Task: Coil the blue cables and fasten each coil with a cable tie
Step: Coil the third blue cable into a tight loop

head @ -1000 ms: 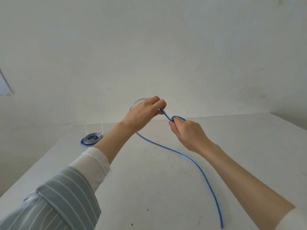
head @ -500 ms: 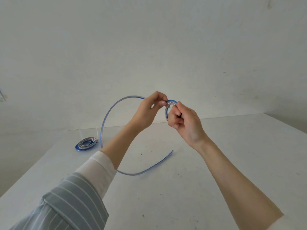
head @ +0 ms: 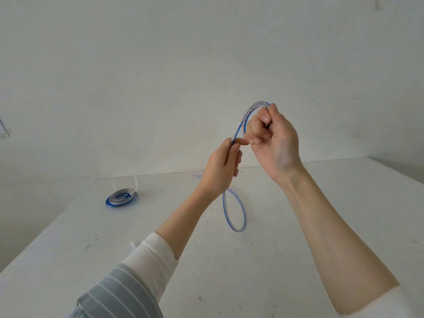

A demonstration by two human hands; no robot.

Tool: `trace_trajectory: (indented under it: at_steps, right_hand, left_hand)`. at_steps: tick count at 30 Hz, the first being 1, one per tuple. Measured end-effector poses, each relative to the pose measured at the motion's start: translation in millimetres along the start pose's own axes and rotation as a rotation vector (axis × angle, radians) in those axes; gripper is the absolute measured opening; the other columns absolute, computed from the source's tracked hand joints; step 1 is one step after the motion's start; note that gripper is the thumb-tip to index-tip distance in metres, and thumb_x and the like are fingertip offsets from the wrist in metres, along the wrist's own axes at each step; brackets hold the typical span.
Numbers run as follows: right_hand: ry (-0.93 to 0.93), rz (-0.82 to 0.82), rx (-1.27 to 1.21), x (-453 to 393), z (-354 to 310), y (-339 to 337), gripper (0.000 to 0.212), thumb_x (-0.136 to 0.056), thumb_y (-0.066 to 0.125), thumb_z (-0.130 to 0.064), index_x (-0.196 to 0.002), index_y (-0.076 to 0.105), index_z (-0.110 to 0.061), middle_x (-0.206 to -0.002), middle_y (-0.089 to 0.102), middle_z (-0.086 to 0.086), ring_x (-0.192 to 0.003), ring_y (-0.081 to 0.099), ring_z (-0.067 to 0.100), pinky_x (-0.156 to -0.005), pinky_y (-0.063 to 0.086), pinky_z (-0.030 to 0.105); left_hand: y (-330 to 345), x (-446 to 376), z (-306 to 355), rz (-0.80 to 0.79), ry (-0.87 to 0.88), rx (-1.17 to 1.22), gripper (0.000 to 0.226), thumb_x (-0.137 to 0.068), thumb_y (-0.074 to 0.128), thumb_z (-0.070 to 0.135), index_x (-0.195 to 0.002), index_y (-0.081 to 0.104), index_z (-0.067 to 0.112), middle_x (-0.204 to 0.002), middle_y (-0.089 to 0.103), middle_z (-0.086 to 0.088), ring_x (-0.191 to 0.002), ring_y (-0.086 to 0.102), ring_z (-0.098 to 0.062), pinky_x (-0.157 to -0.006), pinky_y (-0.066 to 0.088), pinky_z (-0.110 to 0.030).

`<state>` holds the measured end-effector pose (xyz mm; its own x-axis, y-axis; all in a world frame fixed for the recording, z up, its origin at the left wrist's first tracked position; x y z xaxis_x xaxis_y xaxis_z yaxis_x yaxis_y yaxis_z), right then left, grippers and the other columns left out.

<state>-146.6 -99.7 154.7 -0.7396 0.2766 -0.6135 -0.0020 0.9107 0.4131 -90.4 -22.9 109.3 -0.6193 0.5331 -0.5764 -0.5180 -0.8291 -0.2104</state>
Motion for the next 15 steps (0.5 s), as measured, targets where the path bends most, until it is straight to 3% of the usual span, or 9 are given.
trace_trajectory:
  at_steps: [5, 9, 11, 15]
  right_hand:
    - [-0.026, 0.072, 0.054, -9, 4, 3, 0.038, -0.100, 0.028, -0.027, -0.066, 0.040, -0.018, -0.051, 0.029, -0.009, -0.048, 0.027, 0.012, -0.052, 0.029, 0.020]
    - [-0.016, 0.094, 0.012, -13, 10, 8, 0.027, -0.092, 0.031, -0.012, -0.067, 0.043, -0.015, -0.053, 0.030, -0.005, -0.051, 0.026, 0.014, -0.052, 0.030, 0.020]
    - [0.003, 0.117, 0.001, -17, 15, 8, 0.028, -0.090, 0.030, -0.006, -0.067, 0.043, -0.014, -0.053, 0.031, -0.005, -0.050, 0.028, 0.013, -0.050, 0.031, 0.020]
    - [-0.032, 0.115, 0.077, -22, 26, 9, 0.029, -0.093, 0.030, -0.008, -0.069, 0.044, -0.015, -0.051, 0.035, -0.009, -0.048, 0.033, 0.011, -0.052, 0.031, 0.021]
  left_hand:
    - [4, 17, -20, -0.012, -0.093, 0.008, 0.026, -0.100, 0.029, 0.019, -0.108, 0.054, 0.022, -0.061, 0.037, 0.008, -0.046, 0.033, -0.003, -0.043, 0.030, -0.014]
    - [3, 25, -30, -0.035, -0.188, 0.021, 0.035, -0.100, 0.029, 0.023, -0.128, 0.046, 0.011, -0.078, 0.039, 0.005, -0.047, 0.032, -0.002, -0.044, 0.030, -0.013]
    - [0, 30, -31, -0.023, -0.209, 0.038, 0.036, -0.101, 0.030, 0.022, -0.134, 0.043, 0.017, -0.073, 0.030, 0.006, -0.047, 0.032, -0.002, -0.046, 0.031, -0.012]
    - [-3, 37, -40, -0.060, -0.333, 0.438, 0.033, -0.099, 0.039, 0.021, -0.131, 0.047, 0.017, -0.065, 0.029, 0.008, -0.047, 0.035, -0.003, -0.046, 0.033, -0.013]
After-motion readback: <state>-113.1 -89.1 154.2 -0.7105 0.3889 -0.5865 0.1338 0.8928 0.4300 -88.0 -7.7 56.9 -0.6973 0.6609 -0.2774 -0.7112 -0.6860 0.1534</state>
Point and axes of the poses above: each hand's wrist, its own x-axis away from the middle knuckle, its own y-axis out of the palm, z = x × y, the point moved 7 cm from there along -x, towards the middle knuckle
